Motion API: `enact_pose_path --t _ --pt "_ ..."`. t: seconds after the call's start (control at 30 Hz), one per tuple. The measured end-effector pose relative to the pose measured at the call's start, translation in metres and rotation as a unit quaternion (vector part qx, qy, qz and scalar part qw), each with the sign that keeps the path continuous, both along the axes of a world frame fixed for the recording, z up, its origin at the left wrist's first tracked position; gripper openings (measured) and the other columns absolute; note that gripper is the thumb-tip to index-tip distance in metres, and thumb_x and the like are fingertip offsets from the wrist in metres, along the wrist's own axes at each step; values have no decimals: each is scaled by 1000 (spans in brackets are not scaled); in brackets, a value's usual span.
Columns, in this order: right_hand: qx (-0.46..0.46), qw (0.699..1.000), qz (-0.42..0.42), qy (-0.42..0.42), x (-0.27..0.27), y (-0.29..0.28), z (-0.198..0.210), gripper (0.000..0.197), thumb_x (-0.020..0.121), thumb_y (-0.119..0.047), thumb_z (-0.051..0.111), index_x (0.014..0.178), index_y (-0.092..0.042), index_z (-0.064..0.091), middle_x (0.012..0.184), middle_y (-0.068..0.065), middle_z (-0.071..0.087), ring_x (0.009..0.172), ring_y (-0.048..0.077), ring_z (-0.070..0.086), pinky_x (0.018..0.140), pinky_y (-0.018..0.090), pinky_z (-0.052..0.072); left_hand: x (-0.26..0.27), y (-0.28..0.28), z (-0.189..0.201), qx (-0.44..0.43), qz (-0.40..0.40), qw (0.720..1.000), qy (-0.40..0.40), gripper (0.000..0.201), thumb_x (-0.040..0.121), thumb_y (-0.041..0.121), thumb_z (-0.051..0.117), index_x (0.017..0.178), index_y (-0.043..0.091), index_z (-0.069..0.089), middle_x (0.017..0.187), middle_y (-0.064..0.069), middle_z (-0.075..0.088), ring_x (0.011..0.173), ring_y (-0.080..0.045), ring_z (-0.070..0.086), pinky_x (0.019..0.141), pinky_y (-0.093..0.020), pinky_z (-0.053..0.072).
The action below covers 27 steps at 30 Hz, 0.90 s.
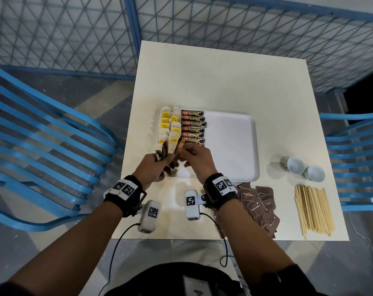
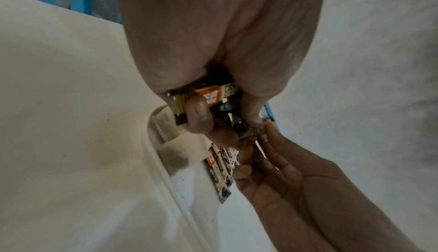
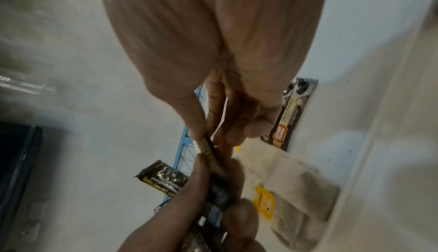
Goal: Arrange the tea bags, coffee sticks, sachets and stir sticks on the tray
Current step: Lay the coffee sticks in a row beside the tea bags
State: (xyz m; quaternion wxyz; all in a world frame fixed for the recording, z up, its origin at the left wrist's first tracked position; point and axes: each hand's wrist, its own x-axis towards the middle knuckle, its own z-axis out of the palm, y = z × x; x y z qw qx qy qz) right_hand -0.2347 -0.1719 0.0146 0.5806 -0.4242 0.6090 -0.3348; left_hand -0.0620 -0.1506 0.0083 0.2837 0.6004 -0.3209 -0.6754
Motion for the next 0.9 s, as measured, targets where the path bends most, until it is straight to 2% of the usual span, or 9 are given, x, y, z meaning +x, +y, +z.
enact_pose_path --t 0.07,0.17,0.27,0.37,0.5,0.6,0.7,0.8,0.9 --pt "-2 1000 -3 24 0 0 -3 5 92 -14 69 90 -10 71 88 14 75 79 27 69 65 32 52 0 0 1 5 -20 1000 -12 33 103 30 59 112 -1 67 99 -18 77 64 -26 55 42 -22 25" --pt "-5 999 -5 33 -2 -1 0 2 93 -16 68 92 -18 69 89 5 74 75 15 68 67 28 50 3 -3 -2 3 10 999 -38 39 102 39 59 113 2 70 94 -19 77 55 -26 41 43 -24 25" --pt "-1 998 53 16 -3 0 7 15 96 -25 66 104 -13 70 85 8 70 65 16 64 57 28 51 4 -6 2 -25 32 998 -49 36 101 43 60 102 10 75 89 -20 76 52 -24 51 46 -24 28" --pt "-7 995 99 31 -3 4 5 21 92 -31 72 106 -16 74 87 15 70 60 15 58 55 29 49 2 -7 8 -68 36 996 -46 25 102 32 61 103 11 75 85 -17 74 50 -16 57 42 -22 32" --pt "20 999 22 -32 -8 9 2 22 84 -11 79 102 0 73 81 14 71 61 18 60 59 30 50 6 -8 1 -89 40 988 -119 20 100 27 64 90 13 75 70 -11 71 44 -11 53 50 -27 37" --pt "31 990 -18 -135 -14 10 0 22 89 3 69 109 12 68 84 20 68 67 24 64 67 33 57 10 -10 -4 -91 55 983 -151 24 99 29 65 82 16 77 64 -5 71 41 -6 49 54 -30 39" --pt "62 975 -32 -212 -18 11 2 25 95 11 54 118 16 62 93 25 63 74 27 65 75 35 61 9 -10 -3 -106 44 974 -195 27 100 31 64 83 15 78 66 -4 73 40 -1 50 58 -31 42" --pt "71 972 -44 -218 -20 13 4 25 94 12 55 117 17 62 94 28 64 75 32 67 76 39 62 6 -8 -2 -115 38 968 -218 29 100 33 63 85 11 76 67 0 72 41 0 53 55 -24 44" --pt "69 980 -83 -169 -23 12 3 22 85 11 69 107 17 67 85 28 69 71 37 69 71 42 63 2 -6 -3 -117 42 968 -220 24 101 28 62 87 12 72 68 4 70 45 2 58 54 -16 47"
